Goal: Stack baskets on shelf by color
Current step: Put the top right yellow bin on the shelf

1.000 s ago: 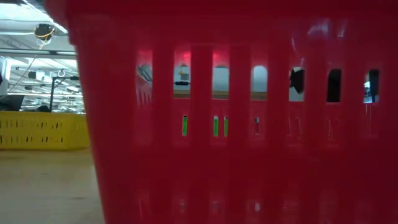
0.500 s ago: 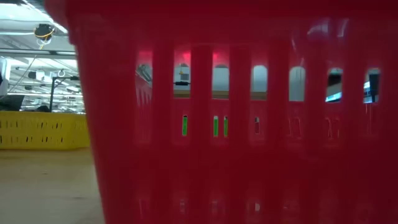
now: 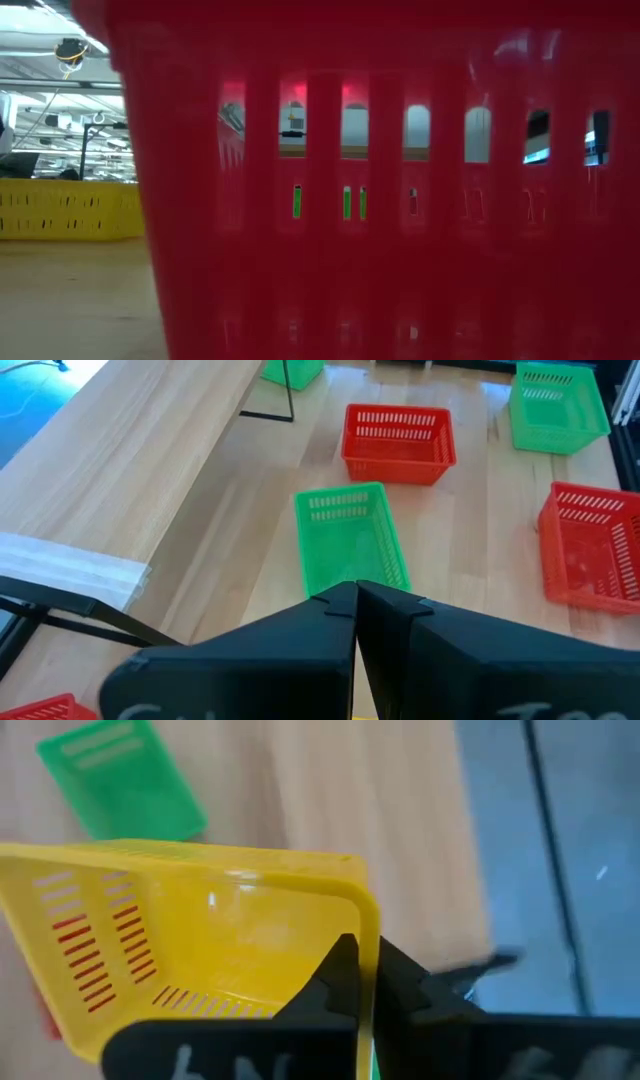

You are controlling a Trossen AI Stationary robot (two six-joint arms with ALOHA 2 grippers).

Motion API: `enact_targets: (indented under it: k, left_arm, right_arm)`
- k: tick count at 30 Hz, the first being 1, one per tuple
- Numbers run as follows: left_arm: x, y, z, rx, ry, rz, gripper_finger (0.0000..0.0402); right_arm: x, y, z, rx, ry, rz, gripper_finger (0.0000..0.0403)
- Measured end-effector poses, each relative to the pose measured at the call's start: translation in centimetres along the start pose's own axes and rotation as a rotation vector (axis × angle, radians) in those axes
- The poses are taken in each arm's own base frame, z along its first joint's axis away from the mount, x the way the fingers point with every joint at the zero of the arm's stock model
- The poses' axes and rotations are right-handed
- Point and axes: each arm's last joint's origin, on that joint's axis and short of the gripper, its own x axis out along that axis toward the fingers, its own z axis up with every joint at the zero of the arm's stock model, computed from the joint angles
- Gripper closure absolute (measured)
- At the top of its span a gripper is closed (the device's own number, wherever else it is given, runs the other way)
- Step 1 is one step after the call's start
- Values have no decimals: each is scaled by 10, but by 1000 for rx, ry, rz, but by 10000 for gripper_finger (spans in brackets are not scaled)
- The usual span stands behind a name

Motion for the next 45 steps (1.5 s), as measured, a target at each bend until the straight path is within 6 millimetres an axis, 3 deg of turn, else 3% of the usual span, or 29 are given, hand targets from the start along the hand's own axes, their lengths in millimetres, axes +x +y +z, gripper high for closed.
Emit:
enact_targets:
  k: [4,7,14,21,29,45]
  left_arm:
    - [0,0,1,-3,-5,-2,401]
    - [0,0,1,-4,-4,-2,401]
    - [0,0,1,-5,-5,-2,401]
    - [0,0,1,-5,-4,-1,401]
    - [0,0,0,-4,-4,0,401]
    - [0,0,0,-2,-4,1,401]
  right_arm:
    - [15,-31,20,-76,-27,-15,403]
    - [38,-49,27,-132,-42,5,403]
    - [84,-76,20,-172,51,54,403]
    - [105,-95,15,-155,85,54,403]
    - [113,-101,12,-182,114,61,401]
    - [118,-109,13,-178,120,3,356]
